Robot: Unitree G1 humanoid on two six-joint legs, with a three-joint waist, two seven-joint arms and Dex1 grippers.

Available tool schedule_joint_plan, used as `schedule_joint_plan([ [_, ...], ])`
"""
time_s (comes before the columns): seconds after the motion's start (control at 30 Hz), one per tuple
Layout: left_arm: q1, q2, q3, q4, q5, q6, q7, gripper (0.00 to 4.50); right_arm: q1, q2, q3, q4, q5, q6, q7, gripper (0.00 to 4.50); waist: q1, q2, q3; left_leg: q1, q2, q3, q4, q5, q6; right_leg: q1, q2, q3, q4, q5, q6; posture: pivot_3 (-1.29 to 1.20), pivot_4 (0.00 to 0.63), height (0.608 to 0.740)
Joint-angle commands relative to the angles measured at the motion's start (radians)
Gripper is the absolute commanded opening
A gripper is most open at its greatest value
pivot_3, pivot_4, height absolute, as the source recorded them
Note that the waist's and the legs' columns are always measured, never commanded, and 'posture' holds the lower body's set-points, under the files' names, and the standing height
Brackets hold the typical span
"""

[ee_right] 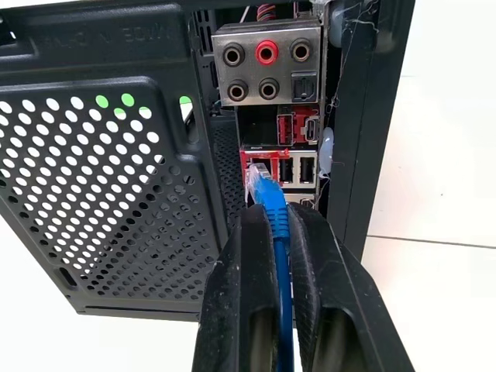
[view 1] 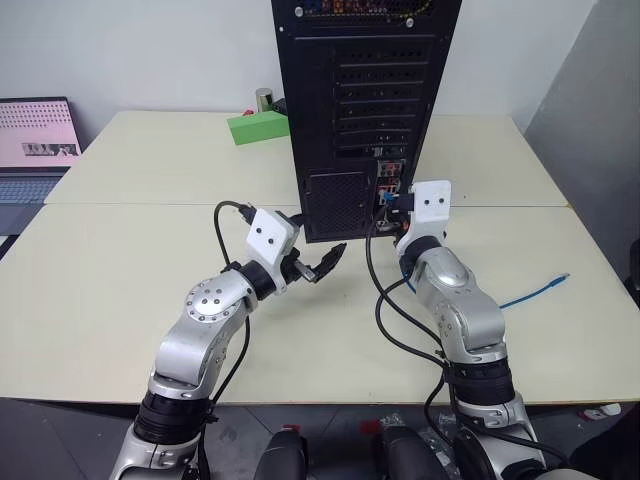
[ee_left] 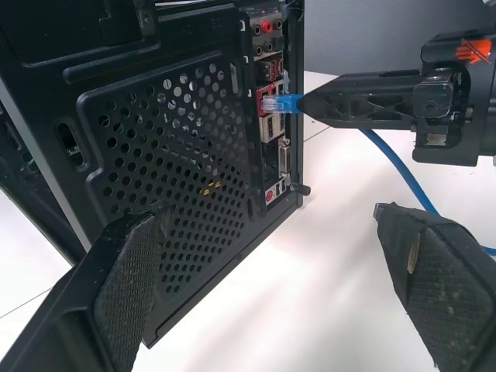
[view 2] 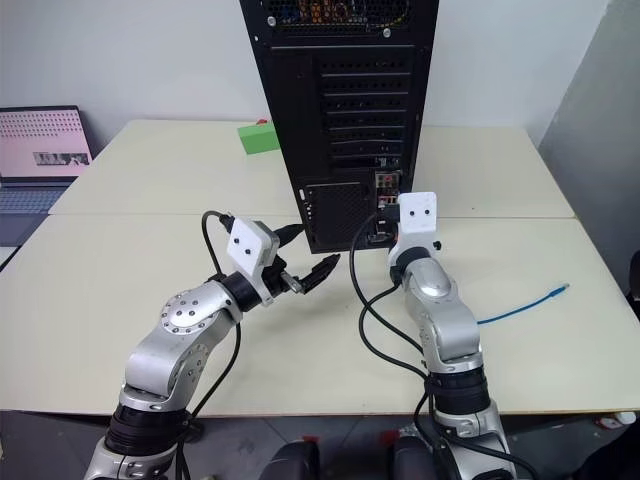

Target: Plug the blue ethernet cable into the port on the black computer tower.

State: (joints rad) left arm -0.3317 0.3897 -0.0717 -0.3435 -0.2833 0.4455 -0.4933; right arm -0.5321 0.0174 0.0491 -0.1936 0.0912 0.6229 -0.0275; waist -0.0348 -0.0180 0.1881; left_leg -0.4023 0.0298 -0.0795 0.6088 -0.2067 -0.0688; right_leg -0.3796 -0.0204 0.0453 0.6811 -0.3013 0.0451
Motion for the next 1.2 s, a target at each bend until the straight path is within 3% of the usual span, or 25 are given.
schedule_joint_plan([
  [0.03,-0.006,-0.005,0.005,-0.037,0.005,-0.026,-0.001,4.48,-0.021,-0.008,-0.019,-0.029,-0.021,-0.031,-0.018,0.0,0.0,0.0,0.0,0.0,0.0,0.0,0.0,0.0,0.0,0.0,0.0,0.0,0.0,0.0,0.0,0.0,0.15,0.74],
  [0.53,0.002,-0.008,0.007,-0.04,0.011,-0.027,0.0,4.48,-0.024,-0.004,-0.02,-0.031,-0.018,-0.035,-0.021,0.0,0.001,0.0,0.0,0.0,0.0,0.0,0.0,0.0,0.0,0.0,0.0,0.0,0.0,0.0,0.0,0.0,0.15,0.74],
  [1.2,-0.004,-0.013,0.001,-0.048,0.012,-0.017,-0.003,4.48,-0.05,0.033,0.089,0.011,-0.127,-0.074,-0.046,0.0,-0.001,0.0,0.0,0.0,0.0,0.0,0.0,0.0,0.0,-0.001,0.0,0.0,0.0,0.0,0.0,0.0,0.15,0.74],
])
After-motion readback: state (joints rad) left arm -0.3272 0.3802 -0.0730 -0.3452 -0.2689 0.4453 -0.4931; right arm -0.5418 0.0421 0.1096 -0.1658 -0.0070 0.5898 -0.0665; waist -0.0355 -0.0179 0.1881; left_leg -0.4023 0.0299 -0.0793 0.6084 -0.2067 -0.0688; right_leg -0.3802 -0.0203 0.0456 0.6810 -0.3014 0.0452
